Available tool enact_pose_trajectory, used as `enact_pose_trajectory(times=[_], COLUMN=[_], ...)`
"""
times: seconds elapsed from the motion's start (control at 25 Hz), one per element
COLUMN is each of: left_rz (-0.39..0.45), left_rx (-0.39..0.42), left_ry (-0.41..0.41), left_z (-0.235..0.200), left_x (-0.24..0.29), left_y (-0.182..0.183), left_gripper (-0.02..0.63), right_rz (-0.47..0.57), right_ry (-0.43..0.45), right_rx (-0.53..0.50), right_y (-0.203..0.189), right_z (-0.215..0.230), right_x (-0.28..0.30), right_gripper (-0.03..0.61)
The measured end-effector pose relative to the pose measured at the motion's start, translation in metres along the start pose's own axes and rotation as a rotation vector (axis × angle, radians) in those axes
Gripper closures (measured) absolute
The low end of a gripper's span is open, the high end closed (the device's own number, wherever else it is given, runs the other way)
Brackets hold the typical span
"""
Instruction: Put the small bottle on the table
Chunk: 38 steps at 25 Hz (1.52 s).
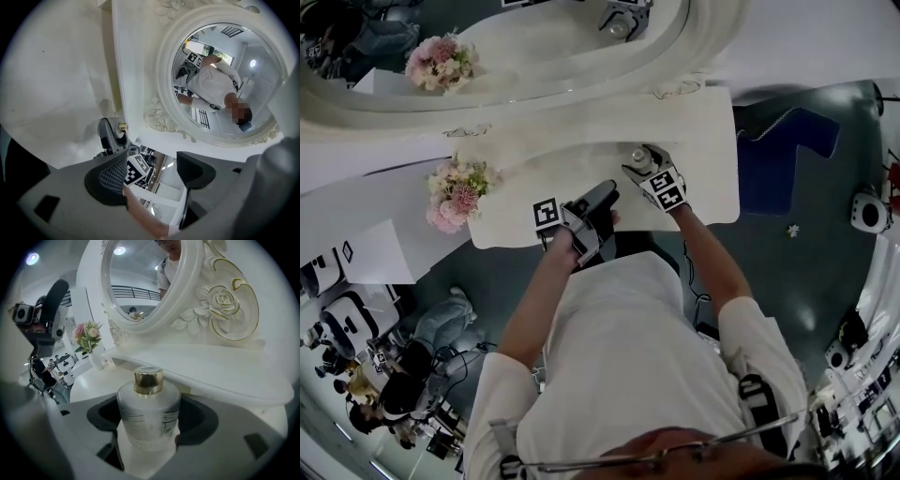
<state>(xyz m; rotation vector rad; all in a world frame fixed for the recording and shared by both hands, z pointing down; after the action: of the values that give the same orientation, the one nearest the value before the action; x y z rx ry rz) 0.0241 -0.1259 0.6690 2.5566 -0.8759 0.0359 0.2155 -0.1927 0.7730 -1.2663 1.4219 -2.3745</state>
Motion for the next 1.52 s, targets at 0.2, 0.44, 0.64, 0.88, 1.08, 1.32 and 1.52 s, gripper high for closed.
enact_pose_trajectory(times=[0.2,0.44,0.64,0.88,1.08,1.32,1.52], left_rz=[0.015,0.019,0.009,0.002,-0.004,0.009,0.008], left_rx=[-0.011,-0.01,-0.013,-0.014,-0.013,-0.01,-0.003], left_ry=[0.005,0.006,0.014,0.017,0.011,0.0,-0.02], left_z=[-0.003,-0.006,-0.011,-0.011,-0.012,-0.011,-0.008], left_x=[-0.003,-0.006,-0.005,-0.002,0.001,-0.004,-0.01], left_y=[0.002,0.0,-0.002,-0.005,-0.006,-0.007,-0.004], left_gripper=[0.281,0.281,0.281,0.281,0.281,0.281,0.281], right_rz=[-0.005,-0.017,-0.003,-0.045,-0.079,-0.108,-0.092], right_ry=[-0.015,-0.043,-0.054,-0.067,-0.082,-0.073,-0.088], right_rx=[0.005,0.012,0.018,-0.013,-0.086,-0.127,-0.134], right_y=[-0.009,-0.024,-0.03,-0.034,-0.037,-0.038,-0.027], right_z=[0.007,0.018,0.02,0.013,0.008,0.005,0.004], right_x=[0.005,-0.001,-0.004,-0.007,-0.008,-0.004,-0.016], right_gripper=[0.235,0.235,0.235,0.233,0.232,0.225,0.222])
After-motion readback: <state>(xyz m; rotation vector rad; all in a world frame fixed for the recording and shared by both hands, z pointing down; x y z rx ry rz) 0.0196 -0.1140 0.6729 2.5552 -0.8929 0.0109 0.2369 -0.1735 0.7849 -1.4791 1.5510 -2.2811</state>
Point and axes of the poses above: the fingertips, and each gripper's own axes: x forward along the fingers, z to its right, y out of its top, the point moved 10 cm from there along -x, backward along the fingers, and after that the axes turned 3 degrees about z, right-handed, at the moved point
